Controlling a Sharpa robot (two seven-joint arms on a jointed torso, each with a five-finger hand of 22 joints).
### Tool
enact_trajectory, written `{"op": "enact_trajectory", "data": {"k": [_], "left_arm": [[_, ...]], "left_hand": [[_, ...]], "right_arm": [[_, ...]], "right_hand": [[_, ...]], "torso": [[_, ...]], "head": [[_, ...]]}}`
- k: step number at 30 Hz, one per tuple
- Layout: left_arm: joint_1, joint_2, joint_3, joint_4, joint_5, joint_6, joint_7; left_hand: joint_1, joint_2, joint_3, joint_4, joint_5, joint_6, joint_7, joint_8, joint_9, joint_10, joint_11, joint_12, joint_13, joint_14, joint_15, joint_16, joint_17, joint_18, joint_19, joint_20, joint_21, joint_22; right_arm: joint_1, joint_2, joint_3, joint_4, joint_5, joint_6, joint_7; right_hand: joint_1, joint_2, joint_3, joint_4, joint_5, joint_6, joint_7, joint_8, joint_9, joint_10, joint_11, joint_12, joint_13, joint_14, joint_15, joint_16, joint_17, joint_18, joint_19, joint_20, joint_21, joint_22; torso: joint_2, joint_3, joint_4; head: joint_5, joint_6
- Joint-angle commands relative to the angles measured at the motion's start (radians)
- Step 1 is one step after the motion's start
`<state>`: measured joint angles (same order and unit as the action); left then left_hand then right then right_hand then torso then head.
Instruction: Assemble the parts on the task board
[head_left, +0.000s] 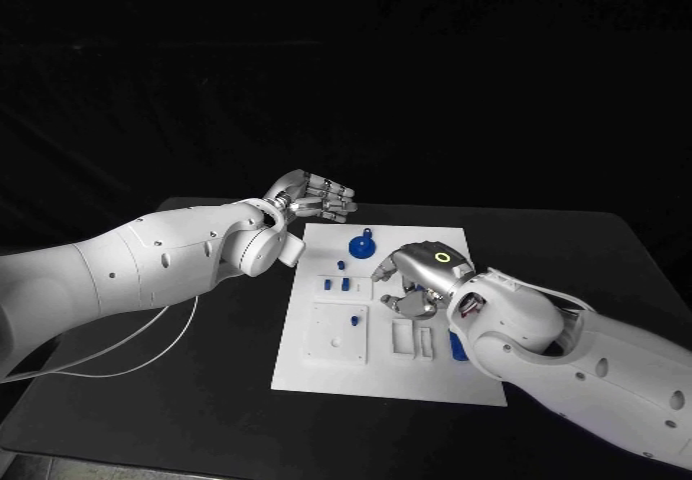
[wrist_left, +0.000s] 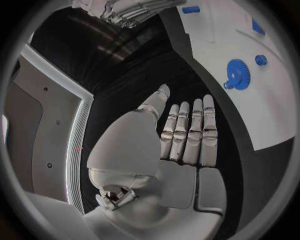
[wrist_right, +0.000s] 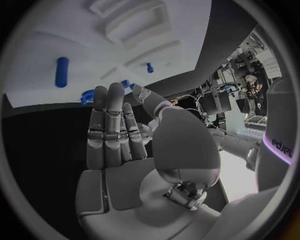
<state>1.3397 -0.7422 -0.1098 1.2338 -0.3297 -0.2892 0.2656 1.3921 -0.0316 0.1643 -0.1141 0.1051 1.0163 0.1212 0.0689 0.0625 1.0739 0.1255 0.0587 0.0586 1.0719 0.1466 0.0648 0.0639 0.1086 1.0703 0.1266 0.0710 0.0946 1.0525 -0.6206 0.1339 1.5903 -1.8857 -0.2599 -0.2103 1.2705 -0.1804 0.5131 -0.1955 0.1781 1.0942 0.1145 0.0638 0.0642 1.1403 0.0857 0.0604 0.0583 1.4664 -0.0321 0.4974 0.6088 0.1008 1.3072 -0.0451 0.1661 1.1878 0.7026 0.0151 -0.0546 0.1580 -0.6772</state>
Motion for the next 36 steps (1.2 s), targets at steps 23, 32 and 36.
{"op": "enact_trajectory", "data": {"k": [23, 32, 36], "left_arm": [[0.001, -0.002, 0.001, 0.005, 0.008, 0.012, 0.009], [0.001, -0.001, 0.001, 0.006, 0.008, 0.012, 0.009], [0.001, -0.002, 0.001, 0.005, 0.008, 0.012, 0.008]], "left_hand": [[0.005, 0.006, 0.002, 0.003, 0.001, 0.000, 0.008, 0.002, 0.000, -0.002, 0.003, -0.001, 0.000, -0.001, -0.007, -0.004, -0.001, -0.004, 0.005, 0.001, 0.005, -0.003], [0.005, 0.006, 0.002, 0.003, 0.001, 0.000, 0.008, 0.002, 0.000, -0.002, 0.003, -0.001, 0.000, -0.001, -0.007, -0.004, -0.001, -0.004, 0.005, 0.001, 0.005, -0.003], [0.005, 0.006, 0.002, 0.003, 0.001, 0.000, 0.008, 0.002, 0.000, -0.002, 0.003, -0.001, 0.000, -0.001, -0.007, -0.004, -0.001, -0.004, 0.005, 0.001, 0.005, -0.003]], "right_arm": [[0.002, -0.056, 0.061, -0.091, 0.081, 0.137, 0.005], [0.002, -0.031, 0.042, -0.123, 0.082, 0.156, 0.012], [0.002, -0.025, 0.030, -0.130, 0.081, 0.159, 0.013]], "right_hand": [[0.036, -0.003, -0.131, 0.069, -0.051, -0.020, -0.015, -0.002, -0.001, -0.049, 0.009, -0.002, 0.001, 0.003, 0.013, 0.007, -0.007, 0.009, 0.024, 0.011, -0.064, -0.066], [0.036, 0.002, -0.122, 0.066, -0.051, -0.023, -0.016, -0.002, -0.001, -0.031, 0.006, -0.002, 0.001, 0.003, 0.010, 0.008, -0.006, 0.009, 0.025, 0.009, -0.063, -0.065], [0.038, 0.006, -0.063, 0.046, -0.076, -0.016, -0.014, -0.002, -0.001, -0.001, 0.000, -0.002, 0.000, 0.001, 0.005, 0.009, -0.005, 0.010, 0.018, 0.002, -0.050, -0.043]], "torso": [[0.002, -0.0008, 0.0026], [0.003, 0.0007, 0.0045], [0.003, 0.0001, 0.0065]], "head": [[-0.018, 0.010], [-0.017, 0.009], [-0.017, 0.008]]}}
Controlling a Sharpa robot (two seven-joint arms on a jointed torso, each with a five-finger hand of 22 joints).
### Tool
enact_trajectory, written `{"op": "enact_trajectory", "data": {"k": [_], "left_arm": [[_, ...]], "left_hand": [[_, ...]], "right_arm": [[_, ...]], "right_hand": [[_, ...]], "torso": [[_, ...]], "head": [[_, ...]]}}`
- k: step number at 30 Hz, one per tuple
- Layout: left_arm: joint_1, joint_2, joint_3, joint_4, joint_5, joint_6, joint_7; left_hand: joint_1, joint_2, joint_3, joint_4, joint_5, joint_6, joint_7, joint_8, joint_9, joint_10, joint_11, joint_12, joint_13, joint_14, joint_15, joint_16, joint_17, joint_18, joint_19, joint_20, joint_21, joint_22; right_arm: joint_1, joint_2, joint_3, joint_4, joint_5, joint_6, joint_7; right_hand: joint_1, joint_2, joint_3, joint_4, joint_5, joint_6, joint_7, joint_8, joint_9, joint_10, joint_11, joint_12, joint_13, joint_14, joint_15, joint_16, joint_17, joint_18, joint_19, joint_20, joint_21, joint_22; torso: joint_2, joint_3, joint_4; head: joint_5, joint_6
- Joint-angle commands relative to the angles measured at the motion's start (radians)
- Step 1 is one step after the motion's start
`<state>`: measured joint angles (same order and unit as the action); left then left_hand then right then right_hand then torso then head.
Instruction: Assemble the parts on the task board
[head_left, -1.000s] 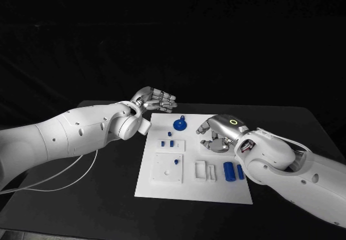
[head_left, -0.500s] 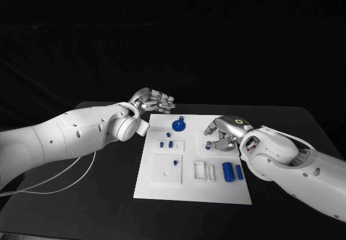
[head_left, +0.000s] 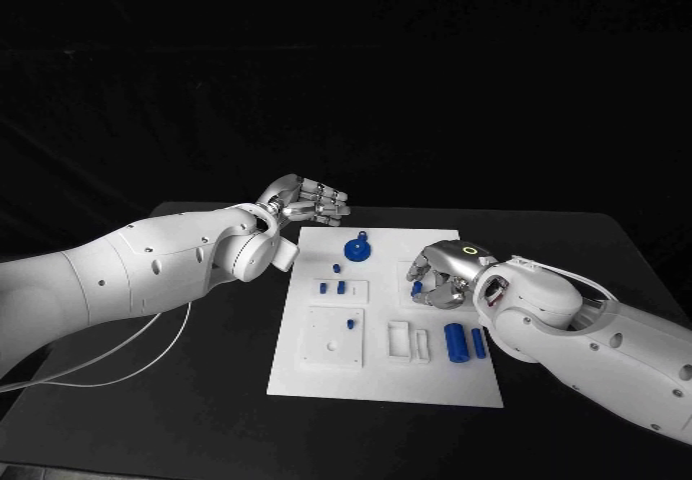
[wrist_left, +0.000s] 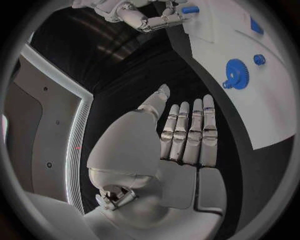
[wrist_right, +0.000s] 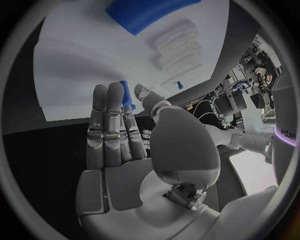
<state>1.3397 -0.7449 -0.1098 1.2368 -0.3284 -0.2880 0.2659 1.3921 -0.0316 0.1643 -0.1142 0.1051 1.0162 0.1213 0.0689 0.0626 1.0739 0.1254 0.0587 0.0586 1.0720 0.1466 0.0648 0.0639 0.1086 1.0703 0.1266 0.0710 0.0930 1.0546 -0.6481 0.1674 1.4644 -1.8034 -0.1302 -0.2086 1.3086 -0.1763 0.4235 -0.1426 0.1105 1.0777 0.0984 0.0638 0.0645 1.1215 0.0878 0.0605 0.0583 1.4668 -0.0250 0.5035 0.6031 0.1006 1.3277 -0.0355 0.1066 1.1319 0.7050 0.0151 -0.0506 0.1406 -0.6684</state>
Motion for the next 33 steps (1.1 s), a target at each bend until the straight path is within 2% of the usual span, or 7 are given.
{"op": "enact_trajectory", "data": {"k": [1, 6, 13, 20, 23, 29, 33], "left_arm": [[0.001, 0.001, 0.001, 0.002, 0.007, 0.011, 0.008], [0.001, 0.000, 0.001, 0.002, 0.007, 0.010, 0.008], [0.001, 0.001, 0.001, 0.002, 0.007, 0.011, 0.007], [0.001, -0.001, 0.001, 0.001, 0.007, 0.011, 0.006], [0.001, -0.001, 0.001, 0.001, 0.007, 0.012, 0.006], [0.001, 0.000, 0.001, 0.000, 0.007, 0.012, 0.006], [0.001, 0.000, 0.001, -0.001, 0.007, 0.013, 0.006]], "left_hand": [[0.005, 0.006, 0.002, 0.003, 0.001, 0.000, 0.008, 0.002, 0.000, -0.002, 0.003, -0.001, 0.000, -0.001, -0.007, -0.004, -0.001, -0.004, 0.005, 0.001, 0.005, -0.001], [0.005, 0.006, 0.002, 0.003, 0.001, 0.000, 0.008, 0.002, 0.000, -0.002, 0.003, -0.001, 0.000, -0.001, -0.007, -0.004, -0.001, -0.004, 0.005, 0.001, 0.005, -0.001], [0.005, 0.006, 0.002, 0.003, 0.001, 0.000, 0.008, 0.002, 0.000, -0.002, 0.003, -0.001, 0.000, -0.001, -0.007, -0.004, -0.001, -0.004, 0.005, 0.001, 0.005, -0.001], [0.005, 0.006, 0.002, 0.003, 0.001, 0.000, 0.008, 0.002, 0.000, -0.002, 0.003, -0.001, 0.000, -0.001, -0.007, -0.004, -0.001, -0.004, 0.005, 0.001, 0.005, -0.001], [0.005, 0.006, 0.002, 0.003, 0.001, 0.000, 0.008, 0.002, 0.000, -0.002, 0.003, -0.001, 0.000, -0.001, -0.007, -0.004, -0.001, -0.004, 0.005, 0.001, 0.005, -0.001], [0.005, 0.006, 0.002, 0.003, 0.001, 0.000, 0.008, 0.002, 0.000, -0.002, 0.003, -0.001, 0.000, -0.001, -0.007, -0.004, -0.001, -0.004, 0.005, 0.001, 0.005, -0.001], [0.005, 0.006, 0.002, 0.003, 0.001, 0.000, 0.008, 0.002, 0.000, -0.002, 0.003, -0.001, 0.000, -0.001, -0.007, -0.004, -0.001, -0.004, 0.005, 0.001, 0.005, -0.001]], "right_arm": [[0.000, 0.004, -0.006, -0.005, -0.001, 0.030, 0.012], [0.000, 0.010, -0.013, -0.015, -0.002, 0.032, 0.013], [-0.001, 0.017, -0.020, -0.024, -0.009, 0.033, 0.013], [-0.001, 0.016, -0.022, -0.031, -0.025, 0.016, 0.005], [-0.001, 0.016, -0.023, -0.031, -0.030, -0.002, 0.004], [-0.001, 0.017, -0.023, -0.025, -0.045, -0.058, 0.005], [-0.001, 0.018, -0.023, -0.021, -0.053, -0.095, 0.002]], "right_hand": [[-0.005, 0.002, 0.046, -0.011, -0.014, 0.003, 0.003, -0.002, -0.001, 0.026, -0.004, -0.001, 0.000, 0.001, -0.003, 0.003, 0.002, 0.010, -0.007, -0.009, 0.015, 0.024], [-0.018, 0.001, 0.093, -0.023, -0.028, 0.012, 0.005, -0.002, -0.001, 0.039, -0.006, -0.001, 0.000, 0.000, -0.005, 0.006, 0.006, 0.011, -0.019, -0.012, 0.034, 0.063], [-0.018, 0.017, 0.130, -0.031, -0.048, 0.044, 0.010, 0.000, 0.000, 0.096, -0.020, 0.000, 0.001, 0.000, -0.012, 0.010, 0.012, 0.010, -0.028, -0.018, 0.047, 0.097], [-0.014, 0.033, 0.165, -0.048, -0.055, 0.082, 0.013, -0.001, 0.001, 0.114, -0.023, -0.001, 0.001, -0.001, -0.016, 0.012, 0.020, 0.012, -0.040, -0.024, 0.068, 0.152], [-0.014, 0.045, 0.178, -0.049, -0.057, 0.098, 0.009, 0.001, 0.002, 0.131, -0.029, 0.000, 0.002, 0.000, -0.018, 0.013, 0.022, 0.013, -0.041, -0.026, 0.073, 0.167], [0.007, 0.071, 0.183, -0.065, -0.062, 0.169, -0.010, 0.007, 0.012, 0.218, -0.056, 0.005, 0.008, 0.012, -0.035, 0.022, 0.030, 0.010, -0.030, -0.040, 0.083, 0.185], [0.003, 0.081, 0.181, -0.073, -0.062, 0.189, -0.015, 0.001, 0.012, 0.238, -0.062, 0.003, 0.007, 0.014, -0.039, 0.030, 0.043, 0.002, -0.022, -0.049, 0.083, 0.188]], "torso": [[0.001, -0.0003, 0.0027], [0.000, -0.0004, -0.0019], [-0.001, 0.0008, 0.0003], [0.000, 0.0009, -0.0020], [0.000, 0.0012, -0.0024], [0.000, 0.0005, -0.0007], [-0.001, 0.0002, -0.0004]], "head": [[0.000, 0.000], [0.004, -0.004], [0.003, -0.006], [0.003, -0.008], [0.003, -0.008], [0.001, -0.009], [0.000, -0.009]]}}
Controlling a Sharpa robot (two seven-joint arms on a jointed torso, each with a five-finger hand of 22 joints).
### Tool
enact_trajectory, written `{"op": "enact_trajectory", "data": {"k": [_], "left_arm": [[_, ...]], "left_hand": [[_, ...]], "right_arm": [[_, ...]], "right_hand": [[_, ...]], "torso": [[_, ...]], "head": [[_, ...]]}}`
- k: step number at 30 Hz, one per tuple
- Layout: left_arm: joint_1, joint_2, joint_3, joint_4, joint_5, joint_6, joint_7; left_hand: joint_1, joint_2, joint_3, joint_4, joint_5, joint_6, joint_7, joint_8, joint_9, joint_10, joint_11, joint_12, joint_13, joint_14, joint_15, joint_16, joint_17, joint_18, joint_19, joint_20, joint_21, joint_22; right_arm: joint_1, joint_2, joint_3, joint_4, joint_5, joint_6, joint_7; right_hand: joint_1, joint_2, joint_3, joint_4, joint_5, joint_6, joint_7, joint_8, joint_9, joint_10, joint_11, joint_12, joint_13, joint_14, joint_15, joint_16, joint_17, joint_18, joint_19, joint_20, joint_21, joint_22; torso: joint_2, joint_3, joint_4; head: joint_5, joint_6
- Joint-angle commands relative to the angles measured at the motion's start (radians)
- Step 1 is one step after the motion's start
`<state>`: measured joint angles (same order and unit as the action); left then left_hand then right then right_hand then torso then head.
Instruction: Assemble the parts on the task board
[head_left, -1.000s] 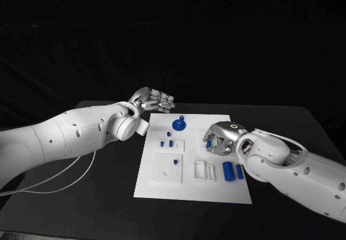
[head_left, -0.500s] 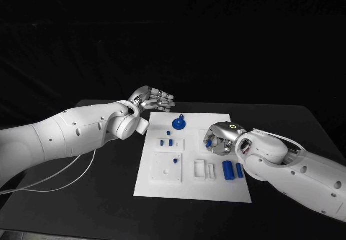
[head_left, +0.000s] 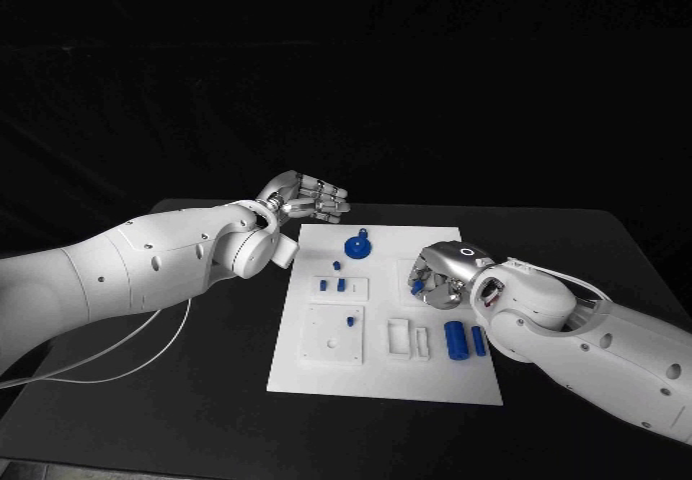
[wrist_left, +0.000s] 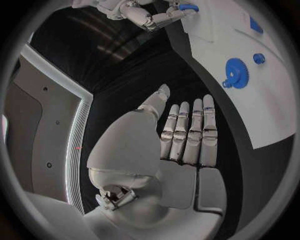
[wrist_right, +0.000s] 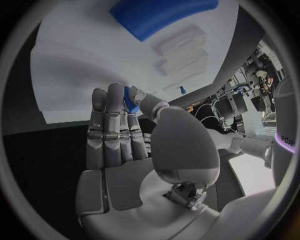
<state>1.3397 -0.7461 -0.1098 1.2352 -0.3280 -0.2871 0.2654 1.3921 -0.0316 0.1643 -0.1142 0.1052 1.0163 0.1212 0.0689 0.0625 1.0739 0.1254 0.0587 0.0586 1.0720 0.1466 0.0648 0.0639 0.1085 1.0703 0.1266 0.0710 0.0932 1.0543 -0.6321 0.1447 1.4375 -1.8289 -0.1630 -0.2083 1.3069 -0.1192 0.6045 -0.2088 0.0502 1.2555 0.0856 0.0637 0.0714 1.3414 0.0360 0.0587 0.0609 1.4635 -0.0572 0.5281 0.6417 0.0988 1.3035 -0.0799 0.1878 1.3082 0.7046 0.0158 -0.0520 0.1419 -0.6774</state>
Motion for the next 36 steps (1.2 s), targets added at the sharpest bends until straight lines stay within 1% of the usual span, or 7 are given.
{"op": "enact_trajectory", "data": {"k": [1, 8, 10, 16, 24, 31, 36], "left_arm": [[0.001, 0.001, 0.001, 0.001, 0.006, 0.012, 0.007], [0.001, 0.002, 0.001, -0.003, 0.006, 0.014, 0.007], [0.001, 0.001, 0.001, -0.005, 0.006, 0.015, 0.006], [0.001, 0.001, 0.001, -0.008, 0.006, 0.016, 0.005], [0.001, 0.001, 0.001, -0.009, 0.006, 0.015, 0.005], [0.001, 0.004, 0.001, -0.010, 0.006, 0.013, 0.006], [0.001, 0.009, 0.001, -0.014, 0.008, 0.012, 0.006]], "left_hand": [[0.005, 0.006, 0.002, 0.003, 0.001, 0.000, 0.008, 0.002, 0.000, -0.002, 0.003, -0.001, 0.000, -0.001, -0.007, -0.004, -0.001, -0.004, 0.005, 0.001, 0.005, -0.001], [0.005, 0.007, 0.004, 0.004, 0.002, 0.001, 0.009, 0.002, 0.000, -0.002, 0.003, -0.001, 0.000, -0.002, -0.007, -0.004, -0.001, -0.004, 0.005, 0.001, 0.005, -0.003], [0.005, 0.007, 0.004, 0.004, 0.002, 0.001, 0.009, 0.002, 0.000, -0.002, 0.003, -0.001, 0.000, -0.002, -0.007, -0.004, -0.001, -0.004, 0.005, 0.001, 0.005, -0.003], [0.005, 0.007, 0.004, 0.004, 0.002, 0.001, 0.009, 0.002, 0.000, -0.002, 0.003, -0.001, 0.000, -0.002, -0.007, -0.004, -0.001, -0.004, 0.005, 0.001, 0.005, -0.003], [0.005, 0.007, 0.004, 0.004, 0.002, 0.001, 0.009, 0.002, 0.000, -0.002, 0.003, -0.001, 0.000, -0.002, -0.007, -0.004, -0.001, -0.004, 0.005, 0.001, 0.005, -0.003], [0.005, 0.007, 0.004, 0.004, 0.002, 0.001, 0.009, 0.002, 0.000, -0.002, 0.003, -0.001, 0.000, -0.002, -0.007, -0.004, -0.001, -0.004, 0.005, 0.001, 0.005, -0.003], [0.005, 0.007, 0.004, 0.004, 0.002, 0.001, 0.009, 0.002, 0.000, -0.002, 0.003, -0.001, 0.000, -0.002, -0.007, -0.004, -0.001, -0.004, 0.005, 0.001, 0.005, -0.003]], "right_arm": [[-0.001, 0.001, 0.000, 0.008, -0.029, -0.071, 0.001], [-0.001, -0.006, 0.003, 0.028, -0.024, -0.110, -0.005], [-0.001, -0.009, 0.010, 0.035, -0.016, -0.111, -0.005], [-0.001, -0.018, 0.042, 0.060, 0.043, -0.096, 0.001], [-0.001, -0.013, 0.056, 0.103, 0.117, -0.069, 0.017], [-0.001, 0.027, 0.053, 0.131, 0.112, -0.051, 0.022], [-0.001, 0.071, 0.024, 0.133, 0.086, -0.038, 0.025]], "right_hand": [[0.004, 0.023, 0.001, -0.008, -0.002, 0.014, -0.004, 0.002, 0.006, 0.021, -0.012, 0.005, 0.005, 0.018, -0.008, 0.008, 0.007, 0.004, 0.004, -0.006, 0.002, 0.011], [-0.007, 0.021, 0.013, -0.018, -0.002, 0.024, -0.007, 0.001, 0.011, 0.032, -0.015, 0.005, 0.005, 0.016, -0.011, 0.021, 0.029, 0.001, 0.014, -0.010, -0.003, 0.011], [-0.008, 0.021, 0.014, -0.019, -0.001, 0.025, -0.007, 0.001, 0.012, 0.033, -0.015, 0.005, 0.005, 0.015, -0.011, 0.022, 0.031, 0.001, 0.015, -0.011, -0.004, 0.012], [-0.011, 0.021, 0.018, -0.021, -0.001, 0.026, -0.008, 0.001, 0.014, 0.034, -0.016, 0.005, 0.005, 0.015, -0.011, 0.023, 0.035, 0.001, 0.016, -0.011, -0.005, 0.014], [-0.017, 0.028, 0.015, -0.028, 0.000, 0.024, -0.007, 0.001, 0.020, 0.033, -0.015, 0.005, 0.006, 0.014, -0.011, 0.022, 0.039, 0.001, 0.017, -0.009, -0.009, 0.015], [-0.017, 0.032, 0.010, -0.032, 0.001, 0.022, -0.007, 0.001, 0.023, 0.032, -0.015, 0.005, 0.006, 0.014, -0.011, 0.021, 0.039, 0.001, 0.017, -0.009, -0.010, 0.015], [-0.018, 0.033, 0.009, -0.034, 0.001, 0.022, -0.007, 0.000, 0.024, 0.032, -0.015, 0.005, 0.006, 0.014, -0.011, 0.021, 0.040, 0.001, 0.017, -0.009, -0.010, 0.016]], "torso": [[0.000, -0.0005, 0.0012], [-0.001, -0.0007, 0.0000], [-0.001, -0.0009, -0.0004], [-0.001, -0.0009, -0.0002], [-0.001, -0.0013, -0.0010], [-0.002, -0.0020, -0.0016], [-0.001, -0.0014, 0.0019]], "head": [[-0.001, -0.001], [0.001, -0.001], [0.002, -0.002], [0.004, -0.002], [0.017, -0.007], [0.026, -0.007], [0.032, -0.007]]}}
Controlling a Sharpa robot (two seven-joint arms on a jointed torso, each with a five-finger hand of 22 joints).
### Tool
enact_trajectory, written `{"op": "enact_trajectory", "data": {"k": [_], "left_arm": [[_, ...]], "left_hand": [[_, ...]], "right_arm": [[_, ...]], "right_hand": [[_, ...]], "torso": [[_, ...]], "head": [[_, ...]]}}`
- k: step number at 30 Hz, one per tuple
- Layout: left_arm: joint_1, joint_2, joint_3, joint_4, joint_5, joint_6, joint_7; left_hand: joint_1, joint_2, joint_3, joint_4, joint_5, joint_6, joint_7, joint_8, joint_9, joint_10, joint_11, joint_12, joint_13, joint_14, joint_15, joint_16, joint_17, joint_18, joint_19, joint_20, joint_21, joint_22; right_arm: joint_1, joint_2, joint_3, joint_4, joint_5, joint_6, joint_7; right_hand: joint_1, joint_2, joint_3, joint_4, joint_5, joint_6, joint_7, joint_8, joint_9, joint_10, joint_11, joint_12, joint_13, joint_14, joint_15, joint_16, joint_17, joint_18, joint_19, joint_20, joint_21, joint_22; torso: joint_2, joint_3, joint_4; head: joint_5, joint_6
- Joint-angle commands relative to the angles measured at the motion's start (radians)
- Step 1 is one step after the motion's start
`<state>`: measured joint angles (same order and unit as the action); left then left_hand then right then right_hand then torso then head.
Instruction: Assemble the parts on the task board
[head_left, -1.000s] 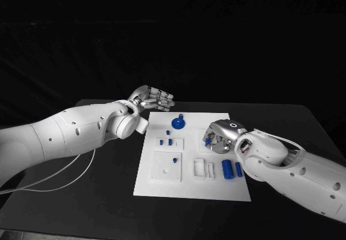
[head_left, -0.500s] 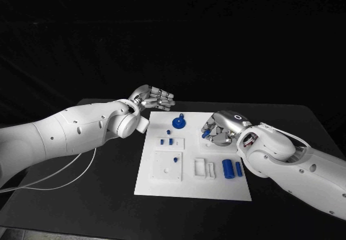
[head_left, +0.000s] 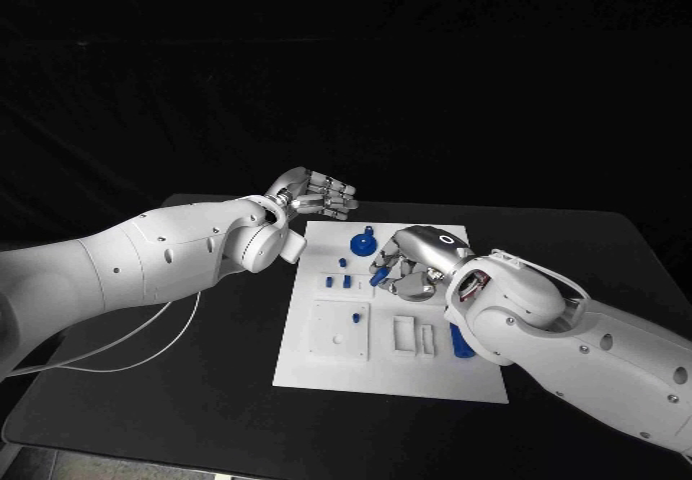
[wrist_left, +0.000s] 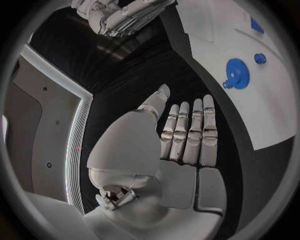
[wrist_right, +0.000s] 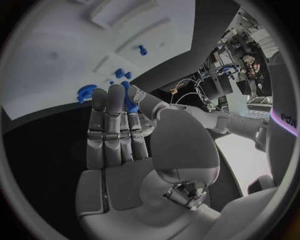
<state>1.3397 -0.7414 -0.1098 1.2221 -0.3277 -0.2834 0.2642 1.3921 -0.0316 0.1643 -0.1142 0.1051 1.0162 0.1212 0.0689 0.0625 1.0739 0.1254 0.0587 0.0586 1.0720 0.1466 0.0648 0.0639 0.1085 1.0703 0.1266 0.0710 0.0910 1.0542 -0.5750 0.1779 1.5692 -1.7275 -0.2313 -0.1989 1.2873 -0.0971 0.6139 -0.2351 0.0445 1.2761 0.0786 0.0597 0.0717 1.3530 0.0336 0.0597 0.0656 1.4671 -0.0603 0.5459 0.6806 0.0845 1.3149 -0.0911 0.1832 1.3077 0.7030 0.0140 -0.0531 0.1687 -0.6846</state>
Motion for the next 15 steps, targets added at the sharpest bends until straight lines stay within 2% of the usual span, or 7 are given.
{"op": "enact_trajectory", "data": {"k": [1, 4, 8, 12, 15], "left_arm": [[0.001, 0.006, 0.001, -0.001, 0.008, 0.009, 0.007], [0.001, 0.011, 0.001, -0.003, 0.009, 0.010, 0.007], [0.001, 0.016, 0.001, -0.005, 0.010, 0.011, 0.007], [0.001, 0.018, 0.001, -0.004, 0.011, 0.012, 0.006], [0.001, 0.019, 0.001, -0.004, 0.011, 0.013, 0.006]], "left_hand": [[0.005, 0.007, 0.004, 0.004, 0.002, 0.001, 0.009, 0.002, 0.000, -0.002, 0.003, -0.001, 0.000, -0.002, -0.007, -0.004, -0.001, -0.004, 0.005, 0.001, 0.005, -0.001], [0.005, 0.007, 0.004, 0.004, 0.002, 0.001, 0.009, 0.002, 0.000, -0.002, 0.003, -0.001, 0.000, -0.002, -0.008, -0.004, -0.001, -0.004, 0.005, 0.001, 0.006, -0.002], [0.004, 0.007, 0.004, 0.004, 0.002, 0.001, 0.009, 0.002, 0.000, -0.002, 0.003, -0.001, 0.000, -0.002, -0.008, -0.004, -0.001, -0.004, 0.005, 0.001, 0.006, -0.002], [0.004, 0.007, 0.004, 0.004, 0.002, 0.001, 0.009, 0.002, 0.000, -0.002, 0.003, -0.001, 0.000, -0.002, -0.008, -0.004, -0.001, -0.004, 0.005, 0.001, 0.006, -0.002], [0.004, 0.007, 0.004, 0.004, 0.002, 0.001, 0.009, 0.002, 0.000, -0.002, 0.003, -0.001, 0.000, -0.002, -0.008, -0.004, -0.001, -0.004, 0.005, 0.001, 0.006, -0.002]], "right_arm": [[-0.001, 0.025, -0.017, -0.001, -0.021, 0.033, 0.016], [-0.002, 0.055, -0.044, -0.007, -0.038, 0.041, 0.020], [-0.003, 0.090, -0.070, -0.017, -0.059, 0.046, 0.022], [-0.008, 0.114, -0.084, -0.025, -0.076, 0.048, 0.019], [-0.012, 0.130, -0.094, -0.033, -0.090, 0.053, 0.015]], "right_hand": [[0.000, 0.013, -0.002, -0.011, 0.007, 0.001, 0.000, 0.004, 0.025, 0.020, -0.012, 0.004, 0.001, 0.010, -0.007, 0.003, 0.001, 0.015, 0.006, 0.002, -0.006, 0.017], [-0.001, 0.014, -0.002, -0.011, 0.007, 0.001, 0.001, 0.004, 0.025, 0.020, -0.012, 0.004, 0.001, 0.011, -0.007, 0.003, 0.001, 0.016, 0.005, 0.003, -0.006, 0.016], [-0.002, 0.015, -0.002, -0.013, 0.008, 0.001, 0.000, 0.004, 0.026, 0.020, -0.012, 0.004, 0.002, 0.011, -0.007, 0.003, 0.001, 0.016, 0.006, 0.003, -0.006, 0.016], [-0.005, 0.019, -0.002, -0.019, 0.008, -0.001, 0.001, 0.004, 0.028, 0.019, -0.012, 0.005, 0.002, 0.011, -0.007, 0.003, 0.001, 0.016, 0.005, 0.003, -0.007, 0.017], [-0.005, 0.019, -0.003, -0.021, 0.008, -0.001, 0.001, 0.004, 0.028, 0.019, -0.012, 0.004, 0.002, 0.011, -0.007, 0.002, 0.001, 0.016, 0.006, 0.003, -0.006, 0.017]], "torso": [[0.001, 0.0004, 0.0040], [0.002, -0.0001, 0.0067], [0.002, -0.0013, 0.0069], [0.002, -0.0022, 0.0066], [0.002, -0.0014, 0.0064]], "head": [[0.007, 0.000], [0.011, -0.001], [0.020, -0.004], [0.030, -0.009], [0.035, -0.012]]}}
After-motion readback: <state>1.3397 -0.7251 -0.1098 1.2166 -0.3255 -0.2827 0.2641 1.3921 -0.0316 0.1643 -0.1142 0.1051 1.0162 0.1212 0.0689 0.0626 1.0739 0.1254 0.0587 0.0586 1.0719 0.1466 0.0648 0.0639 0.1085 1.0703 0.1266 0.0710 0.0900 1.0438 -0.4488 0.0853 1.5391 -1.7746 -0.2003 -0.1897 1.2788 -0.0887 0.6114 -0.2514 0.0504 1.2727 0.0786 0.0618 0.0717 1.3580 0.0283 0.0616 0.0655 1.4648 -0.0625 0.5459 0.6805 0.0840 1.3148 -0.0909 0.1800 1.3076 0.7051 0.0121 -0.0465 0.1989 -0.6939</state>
